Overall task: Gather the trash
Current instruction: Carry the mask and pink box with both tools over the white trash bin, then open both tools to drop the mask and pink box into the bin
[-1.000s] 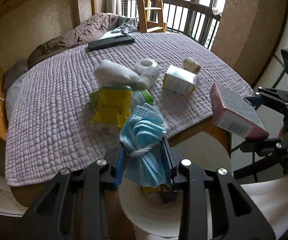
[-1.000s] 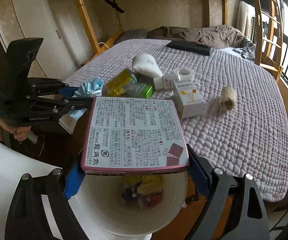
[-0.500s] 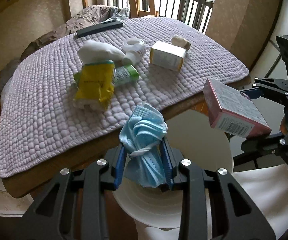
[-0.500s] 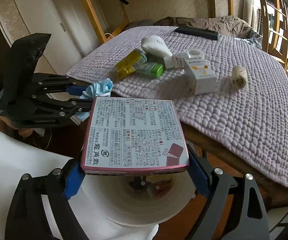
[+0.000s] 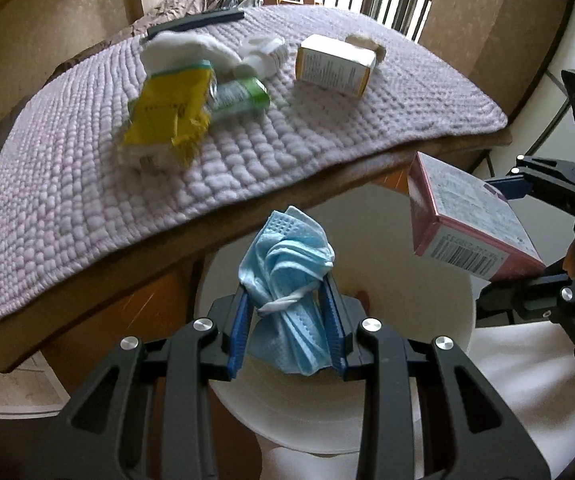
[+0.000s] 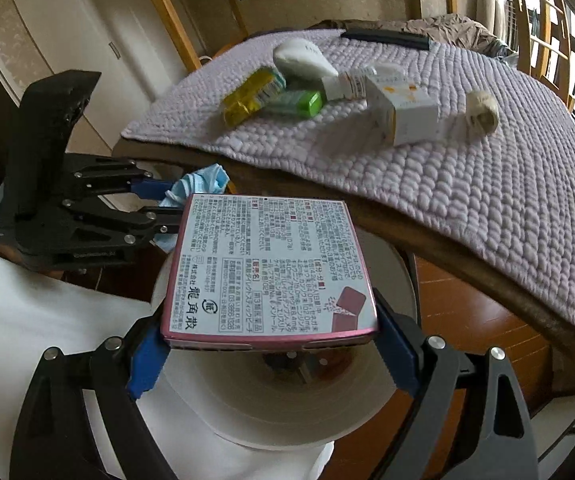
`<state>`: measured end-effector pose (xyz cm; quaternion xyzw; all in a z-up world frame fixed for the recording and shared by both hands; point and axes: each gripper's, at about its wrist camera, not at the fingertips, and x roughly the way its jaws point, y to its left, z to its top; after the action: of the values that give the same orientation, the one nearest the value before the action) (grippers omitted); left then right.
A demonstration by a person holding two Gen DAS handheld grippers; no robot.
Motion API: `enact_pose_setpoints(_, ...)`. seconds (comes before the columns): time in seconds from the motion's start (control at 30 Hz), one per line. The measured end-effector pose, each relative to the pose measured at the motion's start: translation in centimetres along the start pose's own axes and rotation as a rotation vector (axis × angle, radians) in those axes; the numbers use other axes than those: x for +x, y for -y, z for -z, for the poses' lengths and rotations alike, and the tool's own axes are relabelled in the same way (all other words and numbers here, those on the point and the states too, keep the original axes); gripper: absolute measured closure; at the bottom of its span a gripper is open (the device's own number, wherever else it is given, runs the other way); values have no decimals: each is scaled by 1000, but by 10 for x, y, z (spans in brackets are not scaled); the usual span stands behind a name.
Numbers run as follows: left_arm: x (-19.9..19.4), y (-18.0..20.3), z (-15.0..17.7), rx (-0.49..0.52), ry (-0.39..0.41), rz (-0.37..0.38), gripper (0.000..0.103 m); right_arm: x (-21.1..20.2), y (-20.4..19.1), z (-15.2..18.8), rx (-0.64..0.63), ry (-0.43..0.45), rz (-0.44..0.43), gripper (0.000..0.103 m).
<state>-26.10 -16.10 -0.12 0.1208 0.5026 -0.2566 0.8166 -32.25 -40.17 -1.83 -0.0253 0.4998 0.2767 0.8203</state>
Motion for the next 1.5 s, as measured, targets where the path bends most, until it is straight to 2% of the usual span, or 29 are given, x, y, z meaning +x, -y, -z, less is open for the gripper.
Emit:
enact_pose_setpoints(0.63, 37, -7, 13, -16, -86, 8, 68, 30, 20, 23, 77, -71, -31, 16)
enact_pose_setpoints(1.5, 79, -12, 17, 7, -153, 16, 68, 77, 12, 16, 111, -116, -27, 16)
